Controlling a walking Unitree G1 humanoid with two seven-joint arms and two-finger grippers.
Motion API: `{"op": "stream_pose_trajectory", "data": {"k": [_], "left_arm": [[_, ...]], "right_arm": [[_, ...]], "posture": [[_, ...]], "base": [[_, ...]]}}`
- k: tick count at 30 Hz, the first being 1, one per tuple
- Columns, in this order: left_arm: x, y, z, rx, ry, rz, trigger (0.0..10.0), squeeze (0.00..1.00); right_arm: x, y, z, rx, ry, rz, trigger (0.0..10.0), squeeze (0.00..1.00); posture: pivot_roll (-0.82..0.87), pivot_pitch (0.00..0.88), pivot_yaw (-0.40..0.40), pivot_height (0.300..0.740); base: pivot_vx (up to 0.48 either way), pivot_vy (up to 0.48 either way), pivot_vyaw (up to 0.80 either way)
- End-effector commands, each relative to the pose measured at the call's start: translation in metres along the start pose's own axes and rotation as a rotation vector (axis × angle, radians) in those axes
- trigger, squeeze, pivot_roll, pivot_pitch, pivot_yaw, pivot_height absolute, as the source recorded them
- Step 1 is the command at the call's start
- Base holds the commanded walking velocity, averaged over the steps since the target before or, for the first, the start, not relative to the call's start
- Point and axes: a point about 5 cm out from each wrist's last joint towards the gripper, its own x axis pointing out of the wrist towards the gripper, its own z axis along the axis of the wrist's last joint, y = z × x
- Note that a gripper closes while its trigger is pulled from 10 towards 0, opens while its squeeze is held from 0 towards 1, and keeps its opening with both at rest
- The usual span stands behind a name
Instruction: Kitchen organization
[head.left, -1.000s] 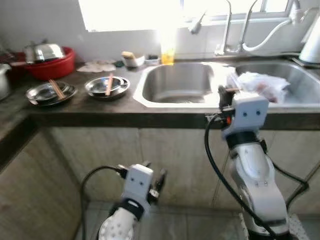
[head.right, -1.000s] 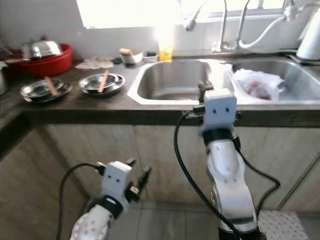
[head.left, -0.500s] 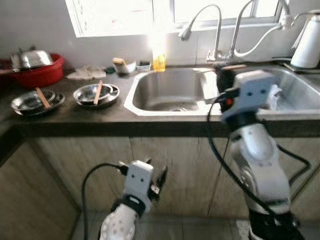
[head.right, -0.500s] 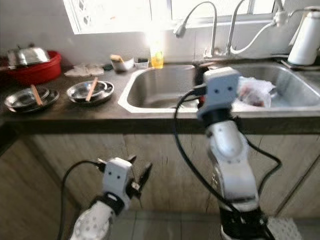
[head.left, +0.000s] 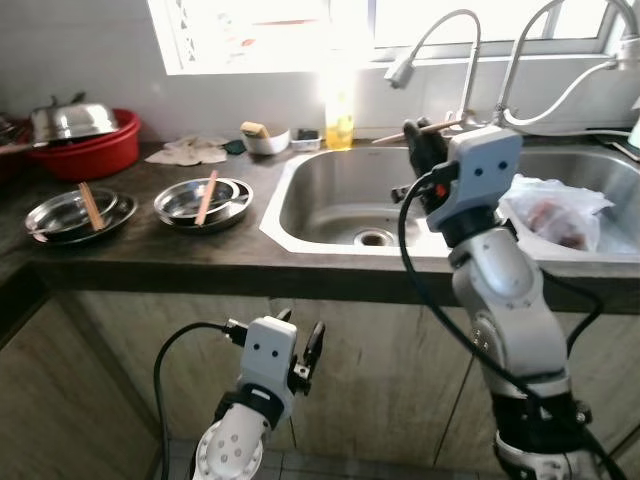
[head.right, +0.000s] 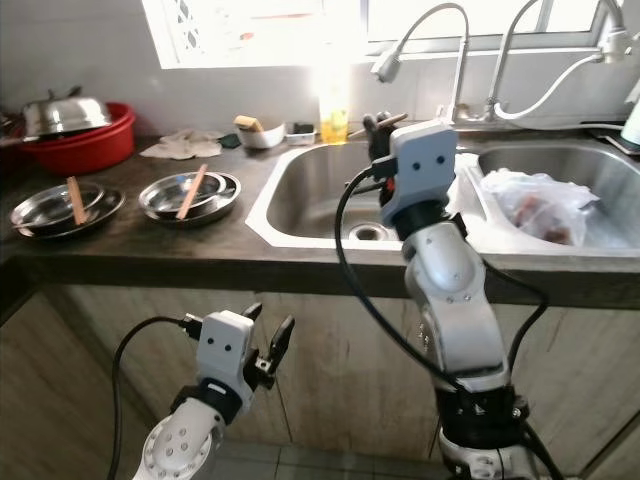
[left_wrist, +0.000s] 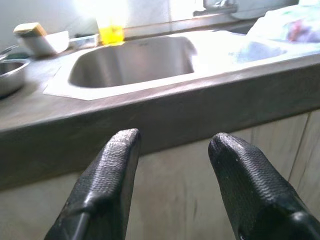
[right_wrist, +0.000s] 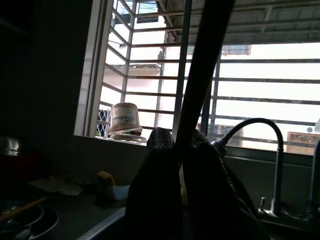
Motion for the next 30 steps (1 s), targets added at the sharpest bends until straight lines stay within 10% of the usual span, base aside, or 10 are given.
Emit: {"op": "stream_pose_trajectory", "data": {"k": [1, 30], "left_arm": [[0.002, -0.002, 0.004, -0.005, -0.017, -0.013, 10.0, 0.00], [0.008, 0.003, 0.012, 0.011, -0.049, 0.003, 10.0, 0.00]], "right_arm": [[0.003, -0.007, -0.002, 0.003, 0.012, -0.019, 10.0, 0.00], [0.008, -0.010, -0.058, -0.016, 0.323, 0.050, 10.0, 0.00]], "posture": [[0.07, 0.005, 0.004, 0.740], [0.07, 0.018, -0.004, 0.740]], "base": [[0.330, 0.000, 0.00], [0.354, 0.000, 0.00]]}}
